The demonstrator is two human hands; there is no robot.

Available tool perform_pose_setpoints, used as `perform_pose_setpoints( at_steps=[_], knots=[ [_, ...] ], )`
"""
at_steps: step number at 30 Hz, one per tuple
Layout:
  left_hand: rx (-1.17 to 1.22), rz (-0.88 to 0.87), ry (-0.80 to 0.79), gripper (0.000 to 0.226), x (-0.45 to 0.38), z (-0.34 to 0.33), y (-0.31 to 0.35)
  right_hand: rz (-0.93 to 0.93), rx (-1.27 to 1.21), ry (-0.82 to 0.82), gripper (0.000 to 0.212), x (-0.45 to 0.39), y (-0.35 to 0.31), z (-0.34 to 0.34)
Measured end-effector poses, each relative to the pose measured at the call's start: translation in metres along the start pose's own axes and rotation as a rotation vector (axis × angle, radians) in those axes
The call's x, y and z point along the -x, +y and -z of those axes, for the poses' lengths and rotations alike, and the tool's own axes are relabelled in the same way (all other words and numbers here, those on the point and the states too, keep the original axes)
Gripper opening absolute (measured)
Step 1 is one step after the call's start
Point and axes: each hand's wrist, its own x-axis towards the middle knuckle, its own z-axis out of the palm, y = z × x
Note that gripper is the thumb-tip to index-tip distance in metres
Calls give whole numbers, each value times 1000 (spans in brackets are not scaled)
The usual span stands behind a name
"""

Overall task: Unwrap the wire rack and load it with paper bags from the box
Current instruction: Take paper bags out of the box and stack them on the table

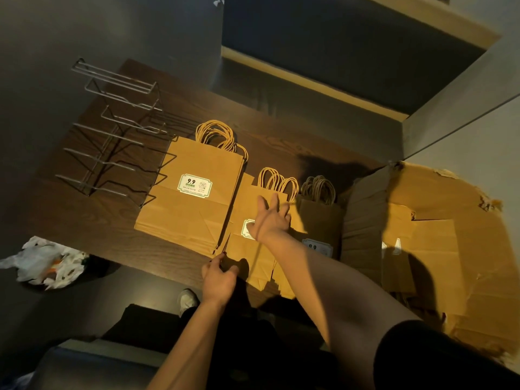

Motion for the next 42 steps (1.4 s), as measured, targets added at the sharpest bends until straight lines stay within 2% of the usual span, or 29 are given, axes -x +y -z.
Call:
perform_pose_setpoints(
  at_steps=[5, 7, 9, 13, 16, 19, 22, 24, 26, 28, 30, 32, 34, 39, 42],
  knots=[
    [-60, -4, -21, 79, -4, -9, 5, -54, -11, -120, 120, -32, 4, 35],
    [-90, -11, -13, 85, -6, -13, 6, -24, -19, -145, 122, -42, 8, 43],
    [-127, -18, -10, 83, -5, -14, 5, 14, -11, -143, 113, -52, 10, 45],
    [-118, -9, 41, 72, -3, -12, 1, 101, 18, -124, 74, -61, 7, 47],
    [-126, -2, 95, 68, -3, -8, 4, 218, -117, -6, 58, -64, 9, 50],
    [-155, -3, 107, 71, -7, -8, 5, 298, -256, 92, 52, -63, 13, 52],
    [-240, -16, 142, 75, -12, -10, 6, 315, -451, 66, 68, -51, 22, 56],
    [-284, -19, 160, 74, -14, -11, 10, 248, -556, 154, 77, -34, 27, 52],
    [-321, -16, 182, 75, -12, -14, 16, 64, -774, 232, 70, -14, 29, 35],
    [-407, -43, 205, 76, -11, -19, 21, -202, -1044, 87, 65, 14, 23, 11],
    [-508, -75, 216, 79, -13, -24, 25, -382, -1062, -44, 83, 36, 14, -17],
    [-567, -106, 224, 82, -15, -27, 29, -441, -1037, -56, 97, 47, 6, -40],
    [-602, -147, 223, 84, -19, -29, 30, -475, -1047, -49, 102, 46, 3, -49],
    [-519, -248, 178, 78, -26, -42, 39, -463, -1100, -26, 93, 48, 13, -50],
    [-416, -294, 182, 76, -33, -46, 44, -414, -1242, 48, 85, 61, 14, -54]
  ],
)
